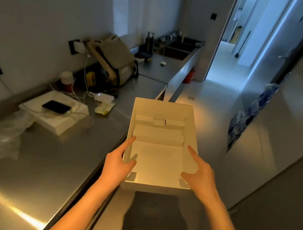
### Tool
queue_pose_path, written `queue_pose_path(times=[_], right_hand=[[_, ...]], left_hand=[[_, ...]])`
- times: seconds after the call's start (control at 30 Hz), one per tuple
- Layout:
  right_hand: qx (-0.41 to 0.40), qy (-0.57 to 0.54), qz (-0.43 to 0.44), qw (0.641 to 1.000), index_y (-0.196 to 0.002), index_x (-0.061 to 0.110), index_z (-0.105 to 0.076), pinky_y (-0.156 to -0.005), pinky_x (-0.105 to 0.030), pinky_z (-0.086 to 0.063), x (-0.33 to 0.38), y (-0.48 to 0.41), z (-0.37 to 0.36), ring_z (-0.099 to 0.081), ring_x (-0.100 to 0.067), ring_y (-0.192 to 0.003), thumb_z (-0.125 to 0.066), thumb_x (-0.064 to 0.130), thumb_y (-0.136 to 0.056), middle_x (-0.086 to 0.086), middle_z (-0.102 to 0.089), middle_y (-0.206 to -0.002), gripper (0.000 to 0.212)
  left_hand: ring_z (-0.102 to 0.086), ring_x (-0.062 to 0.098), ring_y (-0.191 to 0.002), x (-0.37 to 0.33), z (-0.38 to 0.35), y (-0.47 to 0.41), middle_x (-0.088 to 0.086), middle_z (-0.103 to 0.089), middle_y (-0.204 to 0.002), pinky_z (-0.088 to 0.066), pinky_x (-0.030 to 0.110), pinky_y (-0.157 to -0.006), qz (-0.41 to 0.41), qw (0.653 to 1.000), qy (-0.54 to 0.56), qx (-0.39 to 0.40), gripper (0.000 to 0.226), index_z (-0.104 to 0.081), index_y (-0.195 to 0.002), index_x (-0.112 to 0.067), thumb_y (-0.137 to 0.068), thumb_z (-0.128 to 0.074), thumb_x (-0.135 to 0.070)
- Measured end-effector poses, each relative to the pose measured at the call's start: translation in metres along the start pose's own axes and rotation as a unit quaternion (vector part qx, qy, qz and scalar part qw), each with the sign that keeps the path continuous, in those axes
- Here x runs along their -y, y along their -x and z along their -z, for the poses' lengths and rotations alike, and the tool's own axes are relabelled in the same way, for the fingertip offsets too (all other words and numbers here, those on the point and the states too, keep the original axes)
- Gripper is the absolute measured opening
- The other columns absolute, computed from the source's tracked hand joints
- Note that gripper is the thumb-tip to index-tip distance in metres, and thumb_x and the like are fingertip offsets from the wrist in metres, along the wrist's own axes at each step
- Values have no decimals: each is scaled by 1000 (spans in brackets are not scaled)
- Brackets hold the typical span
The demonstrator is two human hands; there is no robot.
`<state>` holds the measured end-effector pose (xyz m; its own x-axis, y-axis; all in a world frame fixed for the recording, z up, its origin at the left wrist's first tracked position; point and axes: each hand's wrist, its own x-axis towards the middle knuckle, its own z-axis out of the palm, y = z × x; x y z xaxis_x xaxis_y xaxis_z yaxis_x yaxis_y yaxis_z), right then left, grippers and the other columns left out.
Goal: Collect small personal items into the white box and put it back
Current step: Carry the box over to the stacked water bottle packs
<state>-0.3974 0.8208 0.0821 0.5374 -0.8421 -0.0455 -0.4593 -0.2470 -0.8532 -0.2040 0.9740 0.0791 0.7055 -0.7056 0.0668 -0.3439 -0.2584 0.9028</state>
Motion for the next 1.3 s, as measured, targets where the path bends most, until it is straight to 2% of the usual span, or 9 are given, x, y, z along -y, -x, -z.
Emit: queue_pose_path(times=[0.13,0.27,0.53,0.7,0.9,1.0,1.1,1.2,1.3], right_hand=[[-9,-8,25,1000,-140,44,-37,-61,-18,-50,13,-9,7,-62,-15,-89,-62,-3,-72,16,-54,-111,87],[-1,-12,35,999,-137,46,-41,-70,-32,-58,15,-15,8,-61,-19,-97,-63,-1,-71,10,-57,-118,84],[61,-40,44,996,-138,42,-41,-59,-11,-49,15,-6,-7,-55,-13,-111,-61,-10,-68,13,-53,-128,89],[64,-34,30,997,-138,45,-39,-78,-7,-48,7,5,-25,-51,-9,-117,-65,-7,-66,14,-51,-134,93],[31,-36,27,998,-134,55,-39,-91,-11,-45,10,20,-38,-47,-2,-124,-60,-11,-64,20,-46,-139,98],[15,-27,23,999,-133,57,-37,-91,-16,-47,10,21,-42,-46,-4,-125,-60,-10,-64,19,-43,-142,99],[-2,-22,18,1000,-133,57,-38,-68,-11,-48,8,14,-41,-54,-8,-112,-61,-8,-63,19,-46,-140,98],[-20,-8,13,1000,-136,52,-38,-78,-17,-51,5,-3,-37,-55,-12,-118,-62,-6,-63,21,-45,-138,96],[-34,-6,12,999,-136,50,-39,-73,-9,-46,-2,-33,-30,-57,-13,-114,-62,-7,-64,24,-43,-135,94]], left_hand=[[-44,-33,-84,-16,7,-6,-15,-53,-125,-35,-7,-65,-25,999,5,-29,67,-48,-133,-37,-79,-69,-5],[-42,-35,-79,-19,7,1,-17,-51,-117,-35,-7,-62,-17,998,13,-55,65,-49,-133,-35,-79,-67,-4],[-44,-31,-76,-5,24,11,-11,-52,-133,-33,-9,-66,-2,998,-14,-60,61,-51,-130,-39,-79,-69,-11],[-50,0,-117,15,38,10,-14,-53,-133,-39,19,-97,-3,999,-23,-26,59,-51,-126,-47,-79,-70,-18],[-44,-3,-116,36,50,0,-19,-50,-126,-36,22,-102,-37,998,-50,27,51,-55,-119,-41,-77,-72,-16],[-40,-1,-114,40,51,-15,-16,-46,-130,-35,22,-96,-27,996,-57,60,63,-49,-125,-44,-74,-70,-14],[-43,3,-118,38,45,-36,-16,-46,-137,-36,14,-87,-20,995,-46,89,72,-43,-130,-50,-75,-68,-10],[-51,-13,-95,37,31,-61,-12,-48,-139,-38,1,-62,-27,994,-40,103,74,-45,-128,-49,-77,-64,0],[-49,-26,-75,34,10,-91,-7,-51,-136,-40,-2,-59,-29,994,-29,100,71,-50,-127,-44,-76,-63,3]])
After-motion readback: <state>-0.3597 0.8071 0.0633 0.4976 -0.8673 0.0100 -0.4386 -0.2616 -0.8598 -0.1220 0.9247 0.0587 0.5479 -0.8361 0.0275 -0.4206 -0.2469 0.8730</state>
